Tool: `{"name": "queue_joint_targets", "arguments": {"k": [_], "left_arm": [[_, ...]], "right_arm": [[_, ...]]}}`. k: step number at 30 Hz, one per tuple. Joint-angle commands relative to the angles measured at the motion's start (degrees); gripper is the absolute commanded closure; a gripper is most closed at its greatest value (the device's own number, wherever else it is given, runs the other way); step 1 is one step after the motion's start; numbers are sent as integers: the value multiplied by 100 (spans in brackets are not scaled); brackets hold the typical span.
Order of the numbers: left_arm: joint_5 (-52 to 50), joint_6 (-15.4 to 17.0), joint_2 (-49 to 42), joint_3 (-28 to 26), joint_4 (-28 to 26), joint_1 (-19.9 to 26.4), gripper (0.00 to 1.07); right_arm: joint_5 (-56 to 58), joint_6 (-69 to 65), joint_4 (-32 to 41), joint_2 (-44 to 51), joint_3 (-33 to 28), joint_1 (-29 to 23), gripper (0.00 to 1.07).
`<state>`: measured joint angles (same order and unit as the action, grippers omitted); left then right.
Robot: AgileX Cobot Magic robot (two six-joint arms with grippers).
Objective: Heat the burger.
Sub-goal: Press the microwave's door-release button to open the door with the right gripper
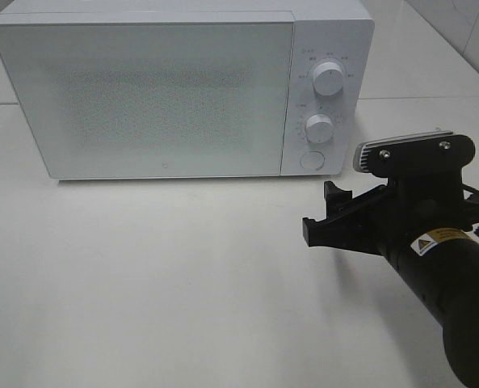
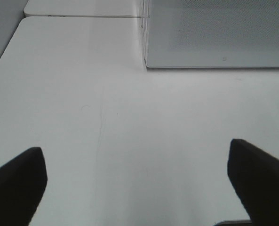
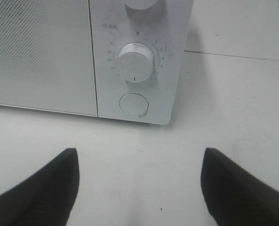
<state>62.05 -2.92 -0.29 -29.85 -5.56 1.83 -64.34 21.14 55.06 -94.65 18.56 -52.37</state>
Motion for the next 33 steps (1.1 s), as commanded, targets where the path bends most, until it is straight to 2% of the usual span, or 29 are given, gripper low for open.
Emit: {"name": "queue_joint_targets", "arguments": {"k": [1, 9, 15, 18, 19, 20, 22, 23, 24, 25, 26, 27, 28, 29, 30, 33], "left_arm": [[-63, 23, -86, 6, -11, 17, 8], [-63, 23, -86, 6, -11, 17, 8], [-63, 23, -86, 6, -11, 17, 8], [-63, 23, -86, 6, -11, 17, 8], [-63, 23, -86, 6, -11, 17, 8], [-63, 23, -86, 6, -11, 17, 8], [-63, 23, -86, 6, -11, 17, 8], [-63, 23, -86, 6, -11, 17, 8], [-63, 23, -86, 6, -11, 17, 8], [-63, 23, -86, 6, -11, 17, 8], [-63, 23, -86, 6, -11, 17, 8], [-63, 23, -86, 6, -11, 17, 8], [-63, 23, -86, 6, -11, 17, 8], [-63, 23, -86, 6, -11, 17, 8], [-63, 23, -86, 6, -11, 17, 8], [-63, 23, -86, 6, -11, 17, 8]], "right_arm": [[-63, 80, 120, -63, 115, -92, 37], [-63, -264, 212, -74, 132, -120, 39], [-86, -1312, 223, -74, 132, -120, 44], [-103, -2309, 241, -74, 132, -120, 49], [-103, -3191, 241, -74, 132, -120, 54], [-103, -3191, 241, -74, 132, -120, 54], [-103, -4595, 241, -74, 132, -120, 66], [-103, -4595, 241, -74, 132, -120, 66], [-92, -5518, 241, -74, 132, -120, 77], [-69, -6005, 241, -74, 132, -120, 82], [-69, -6005, 241, -74, 132, -120, 82], [-6, -6847, 241, -74, 132, -120, 93], [34, -7133, 241, -74, 132, -120, 97], [34, -7133, 241, -74, 132, -120, 97], [97, -7649, 241, -74, 132, -120, 107], [103, -8130, 241, -74, 132, -120, 107]]}}
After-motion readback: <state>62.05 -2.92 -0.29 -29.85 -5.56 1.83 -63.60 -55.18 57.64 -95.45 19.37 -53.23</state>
